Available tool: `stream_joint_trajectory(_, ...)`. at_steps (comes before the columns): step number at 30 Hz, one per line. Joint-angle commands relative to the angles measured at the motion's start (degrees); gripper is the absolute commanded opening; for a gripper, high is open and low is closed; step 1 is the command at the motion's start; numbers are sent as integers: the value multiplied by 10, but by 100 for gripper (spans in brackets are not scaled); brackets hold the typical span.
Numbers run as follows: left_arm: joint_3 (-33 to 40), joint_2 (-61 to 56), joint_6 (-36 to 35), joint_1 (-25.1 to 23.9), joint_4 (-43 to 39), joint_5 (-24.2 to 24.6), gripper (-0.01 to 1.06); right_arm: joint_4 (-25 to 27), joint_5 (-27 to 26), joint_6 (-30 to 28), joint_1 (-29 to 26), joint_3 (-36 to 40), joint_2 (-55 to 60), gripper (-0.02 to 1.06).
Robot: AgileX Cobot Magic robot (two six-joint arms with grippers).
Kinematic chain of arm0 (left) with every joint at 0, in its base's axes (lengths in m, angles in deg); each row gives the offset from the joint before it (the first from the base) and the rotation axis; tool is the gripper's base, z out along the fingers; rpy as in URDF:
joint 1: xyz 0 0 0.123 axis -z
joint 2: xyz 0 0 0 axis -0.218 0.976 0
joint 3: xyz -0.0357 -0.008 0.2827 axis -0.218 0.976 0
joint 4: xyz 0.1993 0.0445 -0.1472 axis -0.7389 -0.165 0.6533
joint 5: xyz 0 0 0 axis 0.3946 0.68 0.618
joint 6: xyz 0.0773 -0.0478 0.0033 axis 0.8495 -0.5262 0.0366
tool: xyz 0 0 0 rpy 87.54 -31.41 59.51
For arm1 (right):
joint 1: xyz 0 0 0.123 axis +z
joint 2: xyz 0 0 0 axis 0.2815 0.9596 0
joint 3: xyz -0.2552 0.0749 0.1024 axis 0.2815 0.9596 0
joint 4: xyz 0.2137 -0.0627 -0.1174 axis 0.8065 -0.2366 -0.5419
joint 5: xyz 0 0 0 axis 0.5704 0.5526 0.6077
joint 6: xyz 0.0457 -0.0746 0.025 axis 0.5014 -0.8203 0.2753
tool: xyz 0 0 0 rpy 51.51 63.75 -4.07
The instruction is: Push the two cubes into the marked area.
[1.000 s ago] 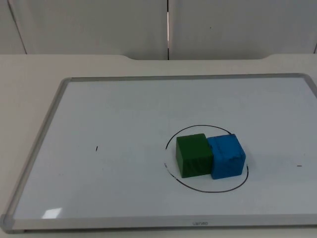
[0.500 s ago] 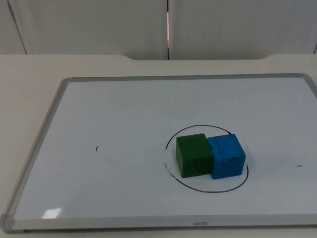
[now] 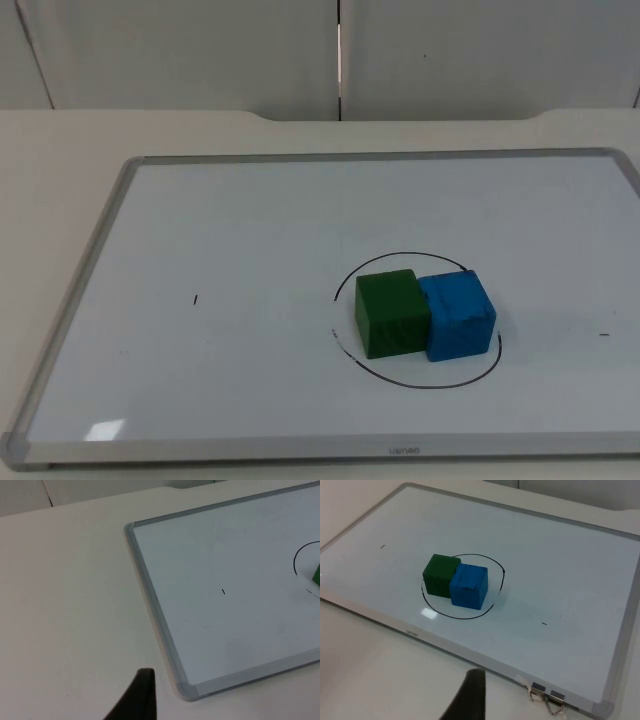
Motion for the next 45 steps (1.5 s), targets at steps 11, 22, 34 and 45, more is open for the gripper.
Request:
stream_joint_trajectory(11, 3, -2, 1, 3, 1, -7, 105, -1, 0, -4, 1, 0, -2, 105)
stream_joint_trajectory(22, 3, -2, 1, 3, 1, -7, 105, -1, 0, -4, 1, 0, -2, 105)
stream_joint_trajectory(34, 3, -2, 1, 3, 1, -7, 105, 0, -1, -4, 1, 0, -2, 105)
stream_joint_trajectory(45, 3, -2, 1, 2, 1, -7, 105, 0, -1, -4, 0, 0, -2, 105)
